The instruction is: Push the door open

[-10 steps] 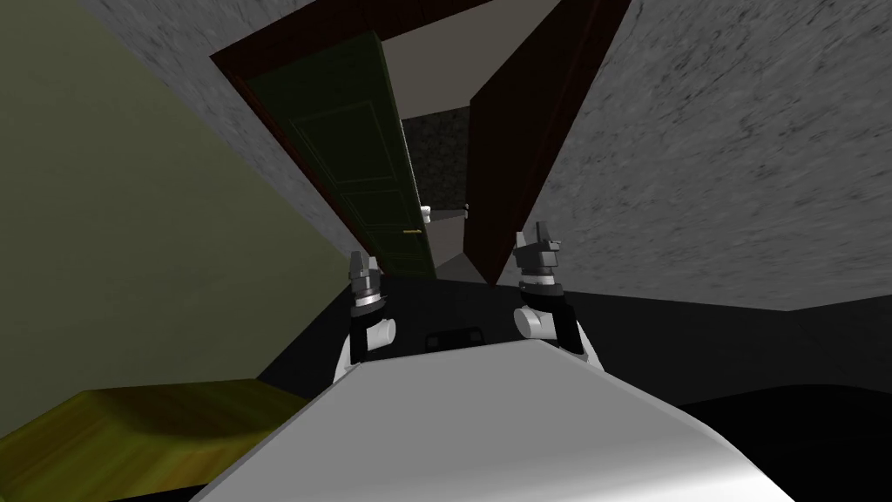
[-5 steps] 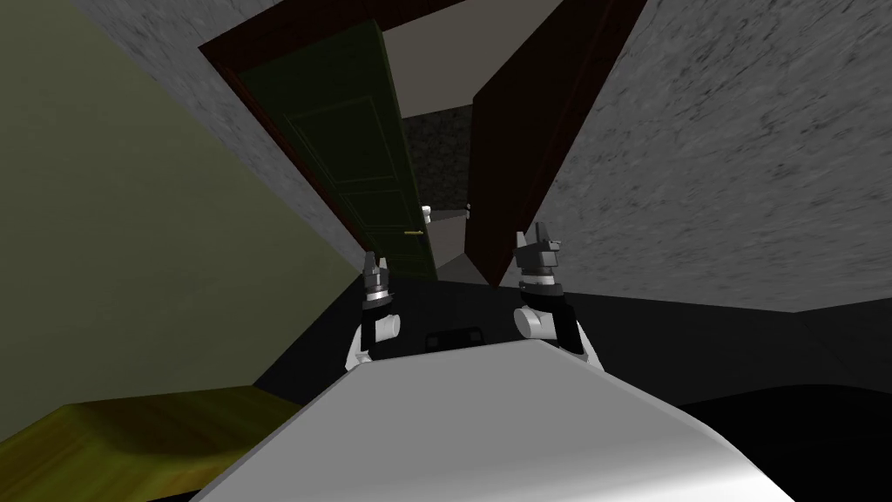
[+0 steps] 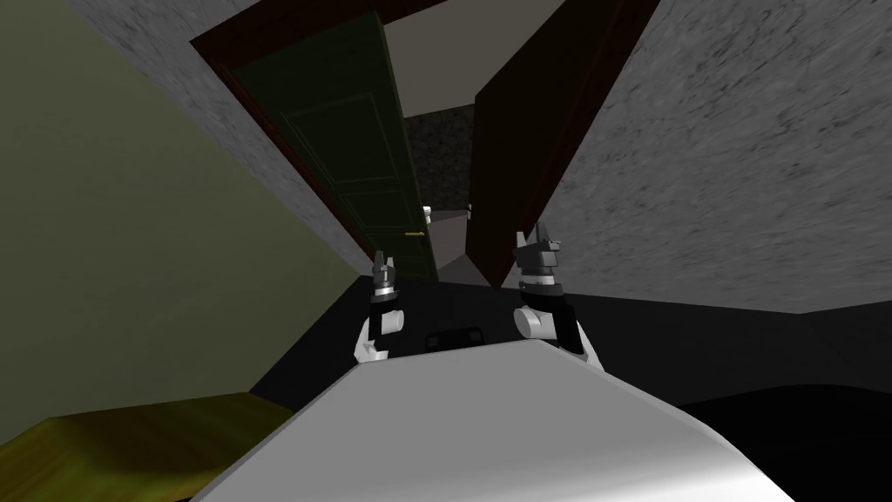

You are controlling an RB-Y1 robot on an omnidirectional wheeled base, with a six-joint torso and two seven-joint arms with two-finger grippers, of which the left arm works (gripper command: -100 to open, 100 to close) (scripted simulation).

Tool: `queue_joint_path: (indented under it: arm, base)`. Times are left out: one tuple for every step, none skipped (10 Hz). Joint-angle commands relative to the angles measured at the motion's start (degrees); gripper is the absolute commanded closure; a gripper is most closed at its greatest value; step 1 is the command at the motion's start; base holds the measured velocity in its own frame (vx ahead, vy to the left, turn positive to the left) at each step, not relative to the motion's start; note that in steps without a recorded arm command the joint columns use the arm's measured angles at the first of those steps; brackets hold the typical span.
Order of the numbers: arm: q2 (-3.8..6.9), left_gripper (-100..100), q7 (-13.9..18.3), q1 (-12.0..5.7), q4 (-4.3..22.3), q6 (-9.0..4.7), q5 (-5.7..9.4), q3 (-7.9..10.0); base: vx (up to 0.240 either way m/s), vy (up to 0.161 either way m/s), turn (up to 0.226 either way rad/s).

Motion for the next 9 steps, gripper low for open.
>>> queue_joint_path:
  arm:
    - [-0.04, -100, 0.02, -0.9, 2.06, -0.23, -0.02, -0.15]
    - [0.16, -100, 0.3, -2.55, 4.22, -0.08, 0.08, -0.31]
    - [0.37, -100, 0.58, -4.21, 6.39, 0.07, 0.19, -0.47]
    - [0.37, -100, 0.58, -4.21, 7.39, 0.07, 0.19, -0.47]
    - [0.54, -100, 0.87, -5.96, 9.36, 0.23, 0.3, -0.64]
    - [0.54, -100, 0.87, -5.96, 10.2, 0.23, 0.3, -0.64]
    - [0.7, -100, 1.17, -7.72, 12.14, 0.39, 0.41, -0.81]
    - [0.7, -100, 1.17, -7.72, 13.03, 0.39, 0.41, -0.81]
    - [0.85, -100, 1.47, -9.49, 14.62, 0.55, 0.52, -0.99]
  base:
    - [0.047, 0.032, -0.008]
    - [0.047, 0.051, -0.007]
    - [0.065, 0.083, -0.015]
    - [0.053, 0.062, -0.012]
    - [0.054, 0.054, -0.005]
    - [0.048, 0.04, -0.008]
    - [0.057, 0.041, -0.005]
    - [0.052, 0.041, -0.008]
    - [0.059, 0.052, -0.009]
